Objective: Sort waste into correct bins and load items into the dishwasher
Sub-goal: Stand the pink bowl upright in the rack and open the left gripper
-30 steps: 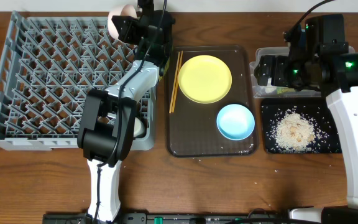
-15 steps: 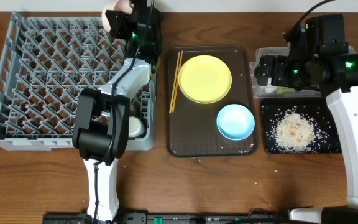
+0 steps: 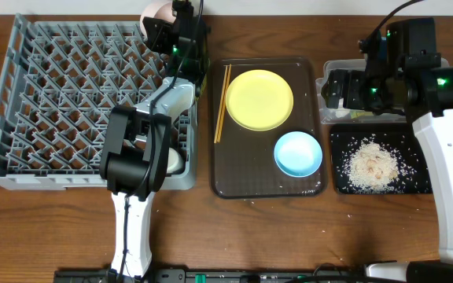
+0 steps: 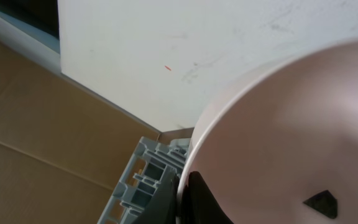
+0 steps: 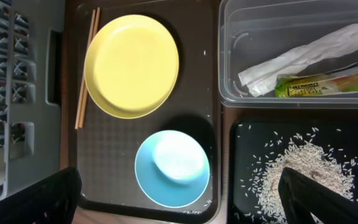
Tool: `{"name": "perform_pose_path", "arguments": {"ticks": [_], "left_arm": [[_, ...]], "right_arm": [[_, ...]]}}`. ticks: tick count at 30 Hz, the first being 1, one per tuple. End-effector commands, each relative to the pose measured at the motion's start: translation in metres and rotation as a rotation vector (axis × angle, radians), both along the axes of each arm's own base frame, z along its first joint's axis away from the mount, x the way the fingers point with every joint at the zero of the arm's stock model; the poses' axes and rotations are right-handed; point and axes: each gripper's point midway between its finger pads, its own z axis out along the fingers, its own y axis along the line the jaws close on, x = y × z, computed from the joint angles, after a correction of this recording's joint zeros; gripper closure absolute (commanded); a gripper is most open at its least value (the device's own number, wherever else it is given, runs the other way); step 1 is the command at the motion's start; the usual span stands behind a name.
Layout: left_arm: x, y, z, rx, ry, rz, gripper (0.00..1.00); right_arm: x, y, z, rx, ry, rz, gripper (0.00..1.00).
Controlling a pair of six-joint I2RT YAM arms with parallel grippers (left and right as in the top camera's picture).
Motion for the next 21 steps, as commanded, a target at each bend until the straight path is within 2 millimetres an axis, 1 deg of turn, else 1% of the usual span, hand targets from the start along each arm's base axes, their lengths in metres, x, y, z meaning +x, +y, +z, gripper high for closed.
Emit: {"name": "perform_pose_path", "arguments": {"ticks": [1,8,12,13,17,19,21], "left_arm": [[-0.002,0.003,-0.003,0.026,0.025,0.026,0.93],[-0.021,0.005,0.000,0.056,0.030,0.142,0.92],[-0.031,-0.001,0.003,0.068,0.025,0.190,0.91],[-0.032,-0.004,0.003,0.070,0.025,0.192,0.87],[-0.035,-0.016,0.003,0.066,0.015,0.186,0.60],[-0.035,-0.022,0.003,0.059,0.007,0.176,0.51],[-0.036,-0.027,0.003,0.045,-0.009,0.168,0.46]], "right_arm": [[0.002,0.000,0.003,-0.004,-0.009,0.001,0.01],[0.002,0.000,0.003,-0.004,-0.009,0.001,0.01],[0.002,0.000,0.003,-0.004,-0.009,0.001,0.01],[0.002,0.000,0.003,-0.004,-0.009,0.001,0.01],[0.002,0.000,0.003,-0.004,-0.009,0.001,0.01],[0.002,0.000,0.003,-0.004,-0.009,0.001,0.01],[0.002,0.000,0.003,-0.004,-0.009,0.001,0.01]]}}
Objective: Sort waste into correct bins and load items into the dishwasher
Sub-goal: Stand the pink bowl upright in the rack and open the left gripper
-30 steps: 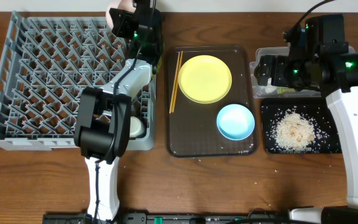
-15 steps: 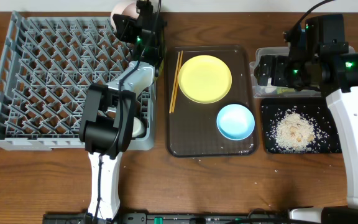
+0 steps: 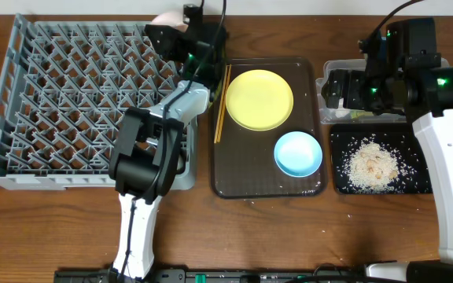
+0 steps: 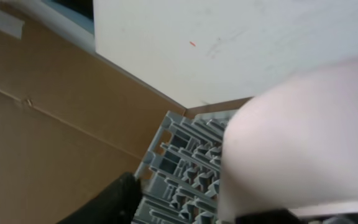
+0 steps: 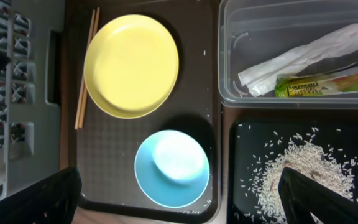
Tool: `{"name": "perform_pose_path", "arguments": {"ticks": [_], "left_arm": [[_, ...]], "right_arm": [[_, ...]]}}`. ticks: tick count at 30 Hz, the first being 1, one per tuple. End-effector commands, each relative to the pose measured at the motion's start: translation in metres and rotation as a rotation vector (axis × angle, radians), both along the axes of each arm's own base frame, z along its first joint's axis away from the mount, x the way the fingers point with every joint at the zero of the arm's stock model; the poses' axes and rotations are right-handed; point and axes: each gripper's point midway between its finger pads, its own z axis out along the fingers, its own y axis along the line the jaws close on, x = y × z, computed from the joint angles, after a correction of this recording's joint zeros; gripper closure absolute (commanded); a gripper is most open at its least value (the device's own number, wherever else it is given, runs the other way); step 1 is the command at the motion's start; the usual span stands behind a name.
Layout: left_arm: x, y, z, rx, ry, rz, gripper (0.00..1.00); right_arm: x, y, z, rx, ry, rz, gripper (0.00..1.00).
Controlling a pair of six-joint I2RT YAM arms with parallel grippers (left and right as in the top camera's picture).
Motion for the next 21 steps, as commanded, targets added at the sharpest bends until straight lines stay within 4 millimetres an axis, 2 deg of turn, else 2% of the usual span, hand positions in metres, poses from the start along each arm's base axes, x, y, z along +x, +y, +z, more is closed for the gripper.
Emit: {"name": "perform_pose_path", "arguments": {"ticks": [1,12,21], "left_arm": [[-0.004,-0.006,-0.002,-0.017,-0.033,0.020,0.44],[-0.005,-0.017,-0.002,-0.033,-0.054,0.002,0.28],[-0.003,-0.051,0.003,-0.060,-0.074,-0.093,0.20]], "right_arm": [[0.002,0.000,0.003,-0.003,-0.009,0.001,0.01],[0.002,0.000,0.003,-0.003,-0.009,0.001,0.01],[0.002,0.000,0.003,-0.003,-0.009,0.002,0.01]]}}
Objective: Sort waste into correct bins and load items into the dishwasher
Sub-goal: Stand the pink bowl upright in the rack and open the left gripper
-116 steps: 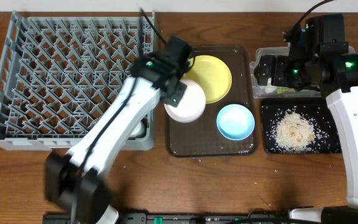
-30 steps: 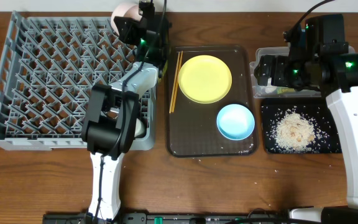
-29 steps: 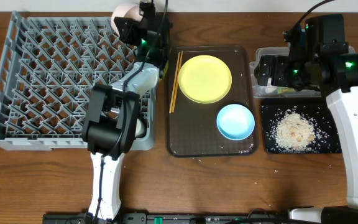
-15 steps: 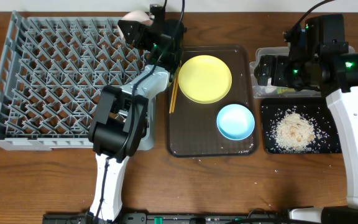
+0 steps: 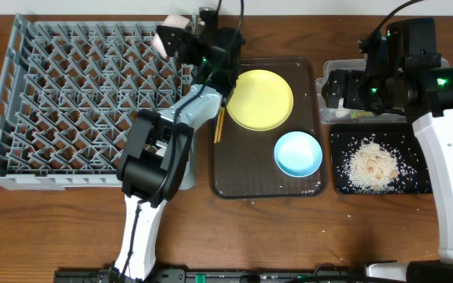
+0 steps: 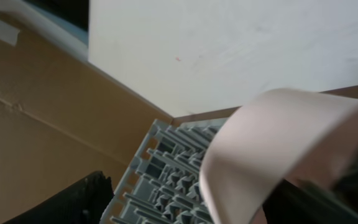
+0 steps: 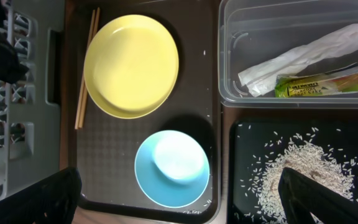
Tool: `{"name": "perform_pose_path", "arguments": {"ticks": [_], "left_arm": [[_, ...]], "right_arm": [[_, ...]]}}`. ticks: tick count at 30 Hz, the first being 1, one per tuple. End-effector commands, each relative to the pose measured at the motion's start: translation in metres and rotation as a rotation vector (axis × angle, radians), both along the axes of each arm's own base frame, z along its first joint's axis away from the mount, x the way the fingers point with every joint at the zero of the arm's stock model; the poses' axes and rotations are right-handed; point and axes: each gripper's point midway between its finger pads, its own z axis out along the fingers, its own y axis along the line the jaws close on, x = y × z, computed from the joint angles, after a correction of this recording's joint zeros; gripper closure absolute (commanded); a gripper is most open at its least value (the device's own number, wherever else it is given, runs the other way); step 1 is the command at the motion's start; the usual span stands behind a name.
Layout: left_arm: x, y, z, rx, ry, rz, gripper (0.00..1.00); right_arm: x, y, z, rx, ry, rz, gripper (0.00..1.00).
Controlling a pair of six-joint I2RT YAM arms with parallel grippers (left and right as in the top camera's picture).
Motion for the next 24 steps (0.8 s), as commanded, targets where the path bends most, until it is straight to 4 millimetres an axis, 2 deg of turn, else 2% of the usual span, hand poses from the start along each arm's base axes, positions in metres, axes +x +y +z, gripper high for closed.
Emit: {"name": "perform_pose_path", "arguments": {"ticks": [1,8,11,18,24], "left_arm": [[0.001,-0.015,0.004,-0.031,-0.036,-0.037,0.19],[-0.002,-0.031,0.003,-0.027,-0.025,-0.069,0.16],[-0.002,-0.035,0.007,-0.066,-0.078,-0.074,0.15],[-0.011,-0.062,0.033,-0.139,-0.118,-0.156,0.12],[-0.025,-0.083,0.039,-0.374,-0.011,-0.333,0.13]], "right_arm": [[0.002,0.000,0.003,-0.003,-0.009,0.002,0.01],[0.002,0.000,0.003,-0.003,-0.009,0.002,0.01],[0.002,0.000,0.003,-0.003,-0.009,0.002,0.01],[0.002,0.000,0.003,-0.003,-0.009,0.002,0.01],[0.002,0.000,0.003,-0.003,-0.009,0.002,0.01]]}}
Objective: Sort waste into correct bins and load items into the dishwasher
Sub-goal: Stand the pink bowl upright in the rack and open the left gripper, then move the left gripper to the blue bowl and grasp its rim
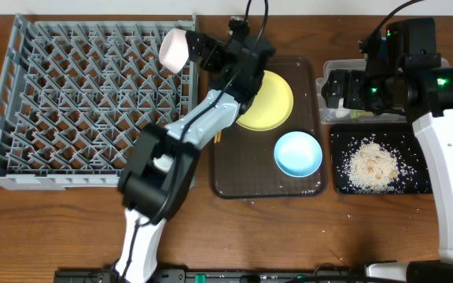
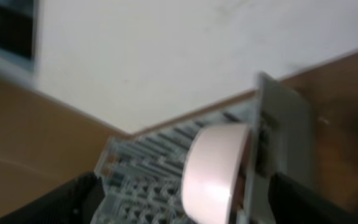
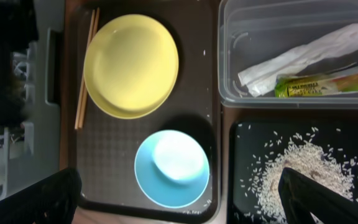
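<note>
The pink bowl (image 1: 174, 49) stands on its edge in the far right corner of the grey dish rack (image 1: 85, 102). In the left wrist view the pink bowl (image 2: 213, 171) leans against the rack wall, ahead of my fingers. My left gripper (image 1: 199, 49) is open just right of it, touching nothing. A yellow plate (image 1: 267, 98), a blue bowl (image 1: 298, 153) and wooden chopsticks (image 3: 86, 68) lie on the brown tray (image 1: 246, 177). My right gripper (image 3: 179, 199) hangs open high above the tray, holding nothing.
A clear bin (image 3: 297, 56) at the right holds a white wrapper and a green packet. In front of it a black tray (image 1: 376, 161) carries spilled rice. A white item sits in the rack's near right corner. My left arm stretches over the tray's left edge.
My left gripper has drawn back to the right, away from the pink bowl, which stays on its edge in the rack's corner. The right arm has not moved.
My left gripper was shut on the pink bowl's rim at the rack's far right corner. Then its fingers stood apart with the bowl close in front. It then sat farther right each time, and the bowl now rests in the rack by itself.
</note>
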Tool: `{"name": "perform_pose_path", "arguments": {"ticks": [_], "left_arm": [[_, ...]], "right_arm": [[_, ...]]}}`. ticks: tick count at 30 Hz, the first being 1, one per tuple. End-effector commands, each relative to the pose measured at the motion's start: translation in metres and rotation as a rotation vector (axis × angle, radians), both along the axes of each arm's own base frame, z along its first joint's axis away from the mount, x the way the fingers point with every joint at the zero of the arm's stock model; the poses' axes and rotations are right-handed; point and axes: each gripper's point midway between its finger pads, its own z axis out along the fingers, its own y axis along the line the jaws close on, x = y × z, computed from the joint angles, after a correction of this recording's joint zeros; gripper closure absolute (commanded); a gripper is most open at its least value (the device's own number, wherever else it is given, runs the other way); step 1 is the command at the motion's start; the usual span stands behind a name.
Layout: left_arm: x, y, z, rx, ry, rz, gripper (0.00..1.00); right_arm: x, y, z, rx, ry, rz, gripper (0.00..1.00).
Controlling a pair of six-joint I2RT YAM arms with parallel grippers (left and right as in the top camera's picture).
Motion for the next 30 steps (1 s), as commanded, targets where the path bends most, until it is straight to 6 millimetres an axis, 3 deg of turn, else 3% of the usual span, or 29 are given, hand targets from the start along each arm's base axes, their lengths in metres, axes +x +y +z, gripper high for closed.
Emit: {"name": "perform_pose_path", "arguments": {"ticks": [1,5,8,11,15,22,30], "left_arm": [[-0.007,-0.013,0.040,-0.330,-0.068,-0.107,0.13],[-0.035,-0.025,0.048,-0.602,0.057,-0.200,0.13],[-0.073,-0.049,0.046,-0.855,0.228,-0.271,0.15],[-0.114,-0.075,0.032,-1.090,0.423,-0.262,0.16],[-0.160,-0.085,-0.006,-1.247,0.604,-0.052,0.17],[-0.189,-0.089,-0.049,-1.252,0.675,0.065,0.17],[-0.201,-0.103,-0.057,-1.254,0.695,0.059,0.17]], "right_arm": [[0.002,0.000,0.003,-0.003,-0.010,0.002,0.01],[0.002,0.000,0.003,-0.003,-0.010,0.002,0.01],[0.002,0.000,0.003,-0.003,-0.010,0.002,0.01],[0.002,0.000,0.003,-0.003,-0.010,0.002,0.01],[0.002,0.000,0.003,-0.003,-0.010,0.002,0.01],[0.002,0.000,0.003,-0.003,-0.010,0.002,0.01],[0.002,0.000,0.003,0.001,-0.009,0.003,0.01]]}}
